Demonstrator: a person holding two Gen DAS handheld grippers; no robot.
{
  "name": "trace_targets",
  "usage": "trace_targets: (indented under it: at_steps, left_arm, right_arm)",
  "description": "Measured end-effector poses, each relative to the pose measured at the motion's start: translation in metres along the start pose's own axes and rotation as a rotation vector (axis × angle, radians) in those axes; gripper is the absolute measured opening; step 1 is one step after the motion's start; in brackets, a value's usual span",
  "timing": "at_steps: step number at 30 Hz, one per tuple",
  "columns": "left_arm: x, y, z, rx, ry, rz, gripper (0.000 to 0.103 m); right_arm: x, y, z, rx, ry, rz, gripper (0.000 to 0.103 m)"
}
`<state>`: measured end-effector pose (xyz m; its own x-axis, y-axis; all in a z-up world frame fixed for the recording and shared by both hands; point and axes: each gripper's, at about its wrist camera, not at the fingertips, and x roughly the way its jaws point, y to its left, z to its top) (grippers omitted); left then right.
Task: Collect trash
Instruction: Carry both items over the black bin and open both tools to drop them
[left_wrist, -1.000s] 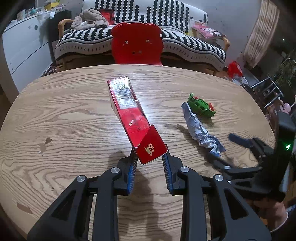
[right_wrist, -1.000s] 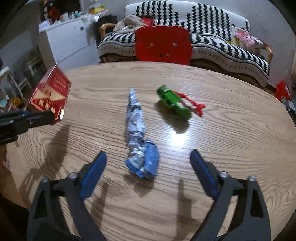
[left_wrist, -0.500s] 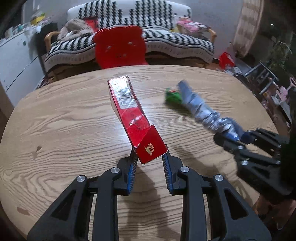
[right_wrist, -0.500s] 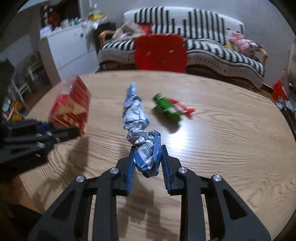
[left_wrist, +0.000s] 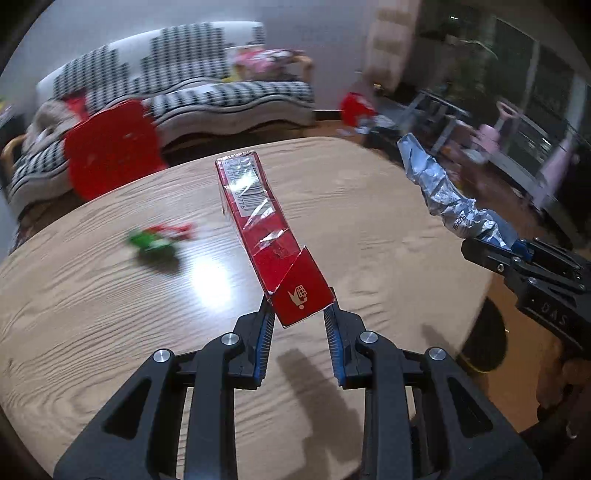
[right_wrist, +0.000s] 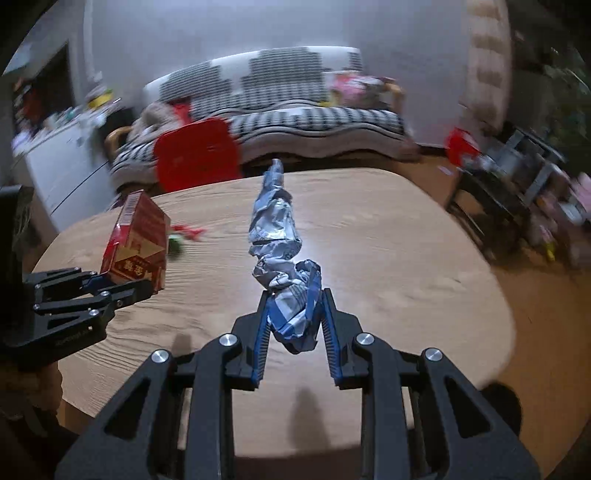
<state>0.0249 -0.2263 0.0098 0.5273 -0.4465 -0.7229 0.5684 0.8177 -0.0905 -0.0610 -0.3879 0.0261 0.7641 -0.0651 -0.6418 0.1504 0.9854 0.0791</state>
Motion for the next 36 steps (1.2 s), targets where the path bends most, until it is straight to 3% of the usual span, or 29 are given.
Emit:
trace_targets:
  at_steps: [13, 20, 27, 36]
  left_arm:
    - [0.054, -0.201, -0.012, 0.235, 0.062, -0.316, 0.026]
    - [0.094, -0.278, -0.04, 0.325, 0.159, -0.442, 0.026]
    - [0.13, -0.326, -0.057, 0.333, 0.239, -0.503, 0.026]
    - [0.16, -0.353, -0.063, 0.342, 0.284, -0.52, 0.026]
  right_arm:
    - [-0.069, -0.198, -0.098, 0.311, 0.071, -0.247, 0.027]
    - [-0.092, -0.272, -0.155, 0.499, 0.152, -0.276, 0.027]
    - [-0.102, -0.303, -0.182, 0.584, 0.195, -0.289, 0.027]
    - [-0.097, -0.316, -0.195, 0.616, 0.23, -0.272, 0.027]
